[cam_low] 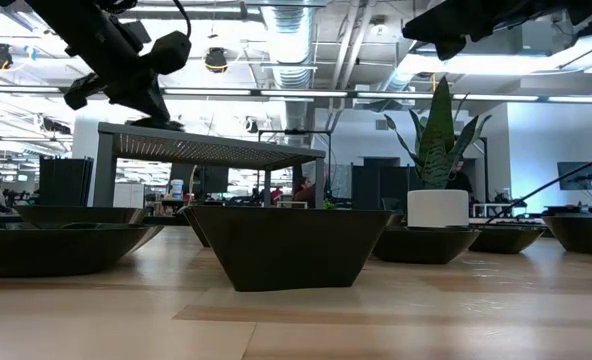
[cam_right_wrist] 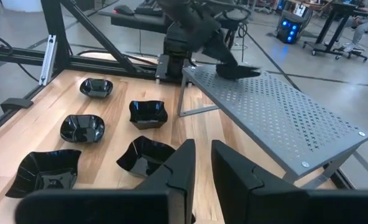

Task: Pick & Place Mini shaped plates
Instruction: Stack the black drop-shaped plate on the black drop-shaped plate on the shelf

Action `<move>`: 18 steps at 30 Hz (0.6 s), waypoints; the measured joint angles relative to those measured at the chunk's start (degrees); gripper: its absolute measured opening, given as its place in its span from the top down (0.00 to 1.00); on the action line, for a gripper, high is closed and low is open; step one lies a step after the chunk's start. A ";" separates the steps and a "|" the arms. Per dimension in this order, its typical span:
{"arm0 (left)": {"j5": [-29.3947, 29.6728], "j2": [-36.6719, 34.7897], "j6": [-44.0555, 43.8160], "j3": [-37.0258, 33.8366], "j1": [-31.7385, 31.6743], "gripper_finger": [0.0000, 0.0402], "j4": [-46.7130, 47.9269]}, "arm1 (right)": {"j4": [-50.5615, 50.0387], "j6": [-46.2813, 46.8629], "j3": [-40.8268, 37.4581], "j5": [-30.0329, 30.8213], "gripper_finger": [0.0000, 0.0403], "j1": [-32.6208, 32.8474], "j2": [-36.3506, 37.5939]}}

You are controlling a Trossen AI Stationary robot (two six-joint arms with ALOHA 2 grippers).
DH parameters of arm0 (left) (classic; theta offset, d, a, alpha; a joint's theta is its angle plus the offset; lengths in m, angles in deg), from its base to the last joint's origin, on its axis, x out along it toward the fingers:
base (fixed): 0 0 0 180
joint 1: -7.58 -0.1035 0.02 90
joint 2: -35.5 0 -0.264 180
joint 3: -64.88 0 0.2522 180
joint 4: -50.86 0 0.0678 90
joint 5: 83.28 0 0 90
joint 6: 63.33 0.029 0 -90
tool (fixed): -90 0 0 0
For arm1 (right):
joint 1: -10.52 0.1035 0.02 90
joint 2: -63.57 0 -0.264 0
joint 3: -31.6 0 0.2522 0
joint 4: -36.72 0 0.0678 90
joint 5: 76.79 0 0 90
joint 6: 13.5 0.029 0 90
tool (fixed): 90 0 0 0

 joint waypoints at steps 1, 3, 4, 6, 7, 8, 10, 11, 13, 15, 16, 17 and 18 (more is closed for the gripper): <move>-1.26 0.00 0.00 0.00 -0.47 0.99 -0.03 | 0.01 -0.07 0.00 0.00 0.88 0.00 0.00; -1.86 0.00 0.00 0.00 -1.10 0.99 -0.11 | 0.00 -0.11 0.00 0.00 0.88 0.00 0.00; -1.72 0.00 0.00 0.00 -1.33 0.99 -0.13 | 0.00 -0.11 0.00 0.00 0.88 0.00 0.00; -0.96 0.00 0.07 0.00 -1.62 0.99 -0.24 | 0.00 -0.11 0.00 0.00 0.88 0.00 0.00; -0.67 0.00 0.08 0.00 -1.62 0.99 -0.29 | 0.00 -0.11 0.00 0.00 0.88 0.00 0.00; -0.53 0.00 0.10 0.00 -1.62 0.99 -0.31 | 0.00 -0.11 0.00 0.00 0.88 0.00 0.00; -0.48 0.00 0.18 0.00 -1.62 0.99 -0.49 | 0.00 -0.11 0.00 0.00 0.88 0.00 0.00; -0.42 0.00 0.22 0.00 -1.60 0.99 -0.50 | 0.00 -0.11 0.00 0.00 0.88 0.00 0.00; -0.42 0.00 0.33 0.00 -1.60 0.99 -0.52 | 0.00 -0.11 0.00 0.00 0.88 0.00 0.00; -0.40 0.00 0.60 0.00 -1.60 0.99 -0.61 | 0.00 -0.11 0.00 0.00 0.88 0.00 0.00; -0.40 0.00 0.65 0.00 -1.60 0.98 -0.65 | 0.00 -0.09 0.00 0.00 0.88 0.00 0.00; -0.40 0.00 0.66 0.00 -1.60 0.98 -0.68 | 0.00 -0.10 0.00 0.00 0.88 0.00 0.00; -0.40 0.00 0.67 0.00 -1.60 0.98 -0.67 | 0.00 -0.11 0.00 0.00 0.88 0.00 0.00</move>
